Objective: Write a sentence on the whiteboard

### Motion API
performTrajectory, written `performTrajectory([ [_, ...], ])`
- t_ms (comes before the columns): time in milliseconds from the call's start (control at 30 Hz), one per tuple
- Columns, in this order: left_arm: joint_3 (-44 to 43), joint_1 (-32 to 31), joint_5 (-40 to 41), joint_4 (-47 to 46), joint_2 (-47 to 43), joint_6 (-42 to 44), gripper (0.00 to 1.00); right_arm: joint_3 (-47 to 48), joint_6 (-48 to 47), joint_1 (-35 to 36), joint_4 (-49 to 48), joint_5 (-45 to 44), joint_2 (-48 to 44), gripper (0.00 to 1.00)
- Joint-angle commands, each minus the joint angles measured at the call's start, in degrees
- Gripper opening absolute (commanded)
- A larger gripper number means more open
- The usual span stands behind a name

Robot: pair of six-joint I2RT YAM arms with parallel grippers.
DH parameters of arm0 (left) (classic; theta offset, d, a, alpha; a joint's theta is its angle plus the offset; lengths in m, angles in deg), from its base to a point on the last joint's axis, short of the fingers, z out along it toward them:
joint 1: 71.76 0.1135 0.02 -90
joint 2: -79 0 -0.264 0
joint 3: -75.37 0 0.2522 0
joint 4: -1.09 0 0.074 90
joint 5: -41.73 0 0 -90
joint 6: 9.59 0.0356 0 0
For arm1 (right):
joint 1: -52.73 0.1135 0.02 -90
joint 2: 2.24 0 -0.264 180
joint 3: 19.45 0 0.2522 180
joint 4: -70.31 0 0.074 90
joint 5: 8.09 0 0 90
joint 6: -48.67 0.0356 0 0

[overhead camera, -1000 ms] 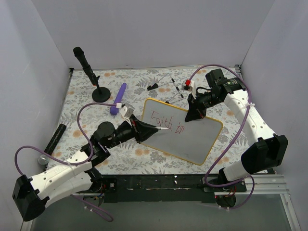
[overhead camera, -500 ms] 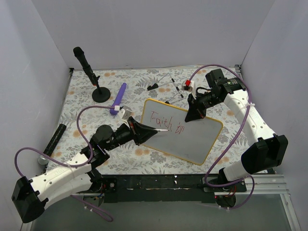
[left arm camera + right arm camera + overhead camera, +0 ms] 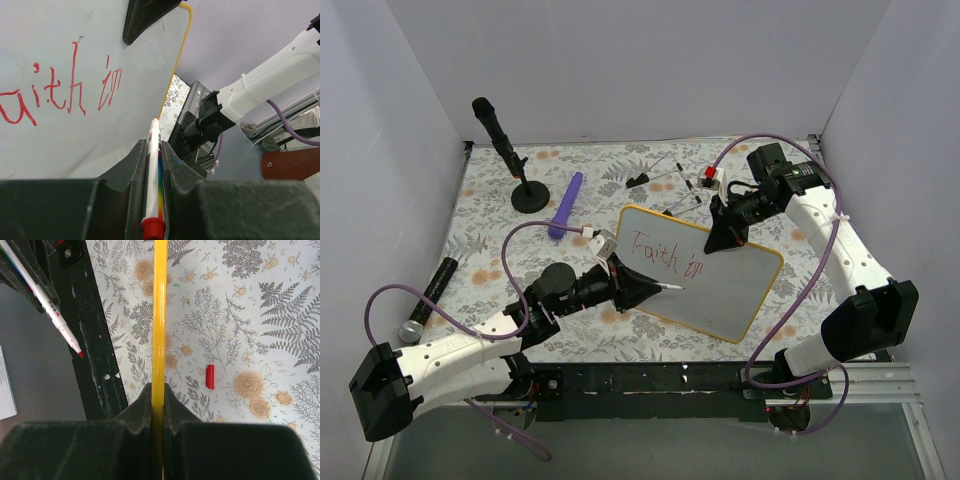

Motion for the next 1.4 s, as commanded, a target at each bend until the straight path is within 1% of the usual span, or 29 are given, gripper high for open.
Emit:
performTrajectory([
  [0, -2.07, -1.83, 2.84, -1.00, 0.32, 1.82, 0.00, 0.55, -1.56, -0.11, -2.19, 5.42, -2.44, 0.01],
  [267, -1.72, -3.59, 4.25, -1.18, 0.23, 1.90, 0.00, 0.20, -1.56, -0.20, -2.37, 5.33, -2.79, 0.01],
  [933, -1.01, -5.09, 5.56, -2.85, 0.94, 1.11, 0.00, -0.15, -1.47, -0.29, -2.81, 5.33, -3.23, 0.01],
  [1200, -2.86, -8.34, 7.85, -4.34, 4.36, 2.43, 0.00, -0.24, -1.47, -0.46, -2.90, 5.51, -3.32, 0.01],
  [1367, -4.61, -12.29, 12.41, -5.66, 7.87, 4.89, 0.00, -0.59, -1.38, -0.55, -3.16, 5.69, -3.58, 0.01],
])
